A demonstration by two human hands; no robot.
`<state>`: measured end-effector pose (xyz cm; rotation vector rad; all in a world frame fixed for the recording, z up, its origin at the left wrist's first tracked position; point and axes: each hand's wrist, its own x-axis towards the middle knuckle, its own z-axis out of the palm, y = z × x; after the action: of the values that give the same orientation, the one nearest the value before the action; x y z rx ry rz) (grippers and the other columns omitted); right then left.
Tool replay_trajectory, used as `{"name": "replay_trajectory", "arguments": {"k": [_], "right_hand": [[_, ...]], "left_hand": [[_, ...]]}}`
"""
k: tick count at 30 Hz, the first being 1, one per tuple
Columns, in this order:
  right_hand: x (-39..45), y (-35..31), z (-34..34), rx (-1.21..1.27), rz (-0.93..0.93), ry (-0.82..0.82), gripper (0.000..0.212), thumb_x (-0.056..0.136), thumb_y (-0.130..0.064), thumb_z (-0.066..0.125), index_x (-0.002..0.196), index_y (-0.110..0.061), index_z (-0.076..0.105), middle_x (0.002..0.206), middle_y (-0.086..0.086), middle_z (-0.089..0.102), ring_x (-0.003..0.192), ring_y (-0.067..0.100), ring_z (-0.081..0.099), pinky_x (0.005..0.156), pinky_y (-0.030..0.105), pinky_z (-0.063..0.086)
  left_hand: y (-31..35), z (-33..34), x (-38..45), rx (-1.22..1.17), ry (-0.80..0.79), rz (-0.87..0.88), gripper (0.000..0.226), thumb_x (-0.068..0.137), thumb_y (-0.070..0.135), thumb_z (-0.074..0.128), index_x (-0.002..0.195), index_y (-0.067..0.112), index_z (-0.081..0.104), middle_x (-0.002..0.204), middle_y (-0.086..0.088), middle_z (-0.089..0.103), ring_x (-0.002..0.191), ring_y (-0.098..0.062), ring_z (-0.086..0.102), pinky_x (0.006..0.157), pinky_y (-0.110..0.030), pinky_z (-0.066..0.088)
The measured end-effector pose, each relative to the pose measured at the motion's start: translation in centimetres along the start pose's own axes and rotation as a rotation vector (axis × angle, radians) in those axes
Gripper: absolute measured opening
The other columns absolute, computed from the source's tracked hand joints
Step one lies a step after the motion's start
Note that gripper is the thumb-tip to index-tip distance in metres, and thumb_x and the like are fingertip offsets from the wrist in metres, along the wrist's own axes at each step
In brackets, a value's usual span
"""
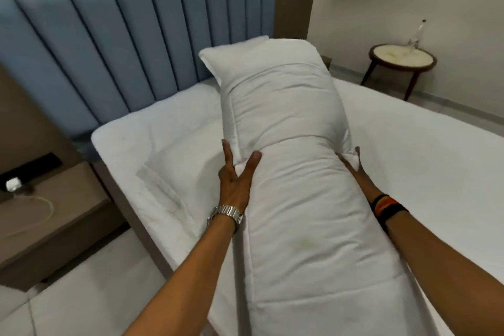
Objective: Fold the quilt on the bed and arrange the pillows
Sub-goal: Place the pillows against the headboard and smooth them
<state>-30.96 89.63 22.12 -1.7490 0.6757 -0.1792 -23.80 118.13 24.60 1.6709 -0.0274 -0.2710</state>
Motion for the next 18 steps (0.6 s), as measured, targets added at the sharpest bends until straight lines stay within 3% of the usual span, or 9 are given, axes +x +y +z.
{"name": "replay_trajectory", "arguments": {"k": [2,3,5,7,9,12,15,18], "right_hand": [[1.1,-2.8,4.3,0.017,-0.096,0.014,0.123,0.065,-0.082,0.053,0.166,-0.034,0.002,0.173,-0.002,0.012,0.158,0.020,0.018,0.120,0.034,0.020],[1.8,-4.6,6.9,0.009,-0.128,0.010,0.113,0.076,-0.077,0.054,0.166,-0.033,0.003,0.173,-0.005,0.010,0.157,0.014,0.015,0.119,0.031,0.017],[3.9,-7.6,12.2,-0.019,-0.202,0.020,0.081,0.102,-0.049,0.057,0.165,-0.027,0.012,0.168,-0.005,0.020,0.149,0.008,0.019,0.115,0.027,0.018],[7.1,-11.1,17.1,-0.084,-0.257,0.048,0.058,0.107,-0.022,0.055,0.156,0.001,0.033,0.157,0.015,0.043,0.144,0.024,0.040,0.120,0.034,0.027],[10.0,-13.6,21.1,-0.115,-0.274,0.078,0.059,0.098,-0.026,0.055,0.141,0.015,0.046,0.137,0.026,0.058,0.129,0.037,0.054,0.117,0.043,0.035],[13.5,-15.7,26.3,-0.036,-0.274,0.095,0.074,0.088,-0.038,0.050,0.151,0.001,0.042,0.144,0.016,0.056,0.133,0.032,0.052,0.115,0.038,0.038],[17.3,-16.9,31.0,0.011,-0.290,0.118,0.058,0.101,-0.033,0.051,0.150,-0.005,0.044,0.147,0.009,0.052,0.132,0.022,0.049,0.109,0.026,0.035],[22.0,-18.9,35.8,0.070,-0.325,0.200,0.046,0.106,-0.026,0.052,0.143,0.000,0.048,0.146,0.013,0.050,0.126,0.018,0.044,0.103,0.009,0.030]], "left_hand": [[2.0,-4.3,4.2,0.009,-0.054,0.023,0.114,0.055,0.093,0.060,0.155,0.067,0.013,0.157,-0.010,0.041,0.142,-0.030,0.046,0.116,-0.037,0.038],[2.9,-6.7,6.4,0.014,-0.069,0.024,0.114,0.053,0.094,0.060,0.155,0.066,0.017,0.156,-0.011,0.042,0.142,-0.031,0.047,0.118,-0.040,0.039],[4.6,-11.3,10.7,0.020,-0.098,0.030,0.114,0.053,0.095,0.060,0.156,0.064,0.022,0.157,-0.010,0.042,0.143,-0.032,0.046,0.118,-0.043,0.039],[5.9,-15.4,15.2,0.005,-0.111,0.025,0.115,0.053,0.094,0.062,0.157,0.060,0.025,0.158,-0.006,0.044,0.141,-0.030,0.050,0.113,-0.038,0.042],[7.0,-18.3,19.0,0.009,-0.129,0.029,0.117,0.054,0.092,0.064,0.159,0.055,0.027,0.158,-0.003,0.046,0.139,-0.025,0.052,0.113,-0.036,0.043],[8.3,-21.7,25.0,0.061,-0.152,0.061,0.118,0.055,0.093,0.062,0.160,0.052,0.028,0.157,-0.001,0.049,0.134,-0.019,0.054,0.107,-0.026,0.041],[9.6,-24.2,31.4,0.106,-0.166,0.076,0.118,0.055,0.094,0.061,0.160,0.053,0.026,0.156,0.004,0.049,0.127,-0.015,0.055,0.095,-0.017,0.038],[11.7,-26.4,38.3,0.168,-0.178,0.107,0.118,0.054,0.096,0.061,0.159,0.055,0.025,0.159,0.003,0.045,0.133,-0.018,0.053,0.099,-0.022,0.034]]}}
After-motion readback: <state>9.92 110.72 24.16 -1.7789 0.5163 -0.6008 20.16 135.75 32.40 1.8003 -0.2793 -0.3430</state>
